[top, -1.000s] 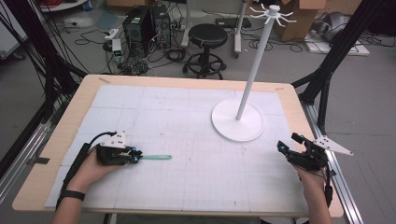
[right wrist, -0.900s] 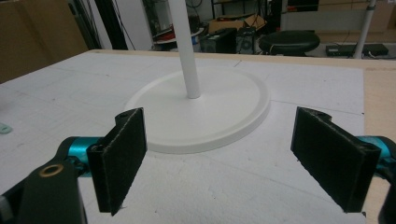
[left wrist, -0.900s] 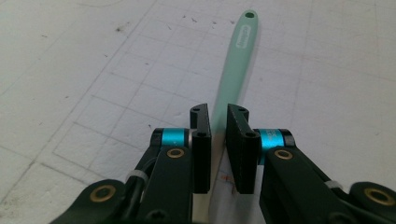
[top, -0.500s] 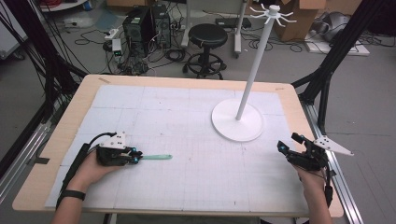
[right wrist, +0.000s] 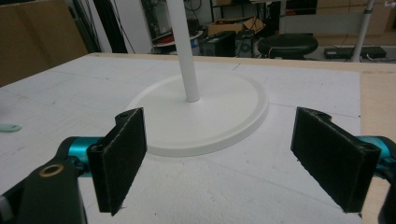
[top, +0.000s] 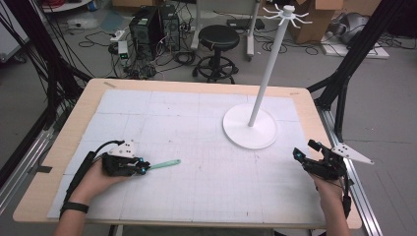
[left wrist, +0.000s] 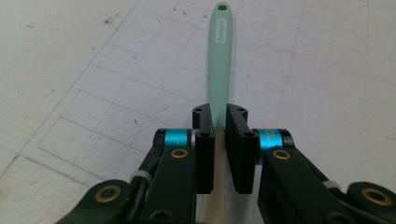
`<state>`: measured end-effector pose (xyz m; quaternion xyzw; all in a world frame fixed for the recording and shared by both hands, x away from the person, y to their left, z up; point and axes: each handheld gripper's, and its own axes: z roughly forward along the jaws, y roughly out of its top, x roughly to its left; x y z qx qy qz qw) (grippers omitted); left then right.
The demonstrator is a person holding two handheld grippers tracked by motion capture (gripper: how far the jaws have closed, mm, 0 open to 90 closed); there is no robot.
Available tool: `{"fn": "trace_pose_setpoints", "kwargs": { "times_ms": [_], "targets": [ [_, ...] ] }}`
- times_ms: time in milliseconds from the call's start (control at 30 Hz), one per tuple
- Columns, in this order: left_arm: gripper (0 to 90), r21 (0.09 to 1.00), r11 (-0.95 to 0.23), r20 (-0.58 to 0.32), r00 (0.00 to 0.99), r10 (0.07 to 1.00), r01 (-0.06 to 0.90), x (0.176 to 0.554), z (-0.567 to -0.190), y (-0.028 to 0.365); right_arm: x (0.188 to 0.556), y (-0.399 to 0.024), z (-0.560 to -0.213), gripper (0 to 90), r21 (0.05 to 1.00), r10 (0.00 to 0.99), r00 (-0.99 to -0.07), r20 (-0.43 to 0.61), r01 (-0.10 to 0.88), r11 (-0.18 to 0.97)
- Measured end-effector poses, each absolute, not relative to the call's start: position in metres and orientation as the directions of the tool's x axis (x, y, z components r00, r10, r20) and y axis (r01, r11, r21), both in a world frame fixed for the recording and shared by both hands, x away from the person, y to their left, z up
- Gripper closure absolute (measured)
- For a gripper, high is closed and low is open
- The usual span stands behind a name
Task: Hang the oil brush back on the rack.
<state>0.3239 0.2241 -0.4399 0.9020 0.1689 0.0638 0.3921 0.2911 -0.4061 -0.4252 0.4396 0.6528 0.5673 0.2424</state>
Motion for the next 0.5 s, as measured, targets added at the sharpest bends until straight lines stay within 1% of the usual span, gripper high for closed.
{"fn": "trace_pose_setpoints", "kwargs": {
  "times_ms": [500],
  "targets": [
    [82.2,0.686,-0.672,-0.017,0.929,0.369,0.279,0.3247,-0.4352,0.2180,0.2915,-0.4046,-0.4255,17.3,0.955,0.844,-0.507,0.175,0.297,-0.019]
  ]
}}
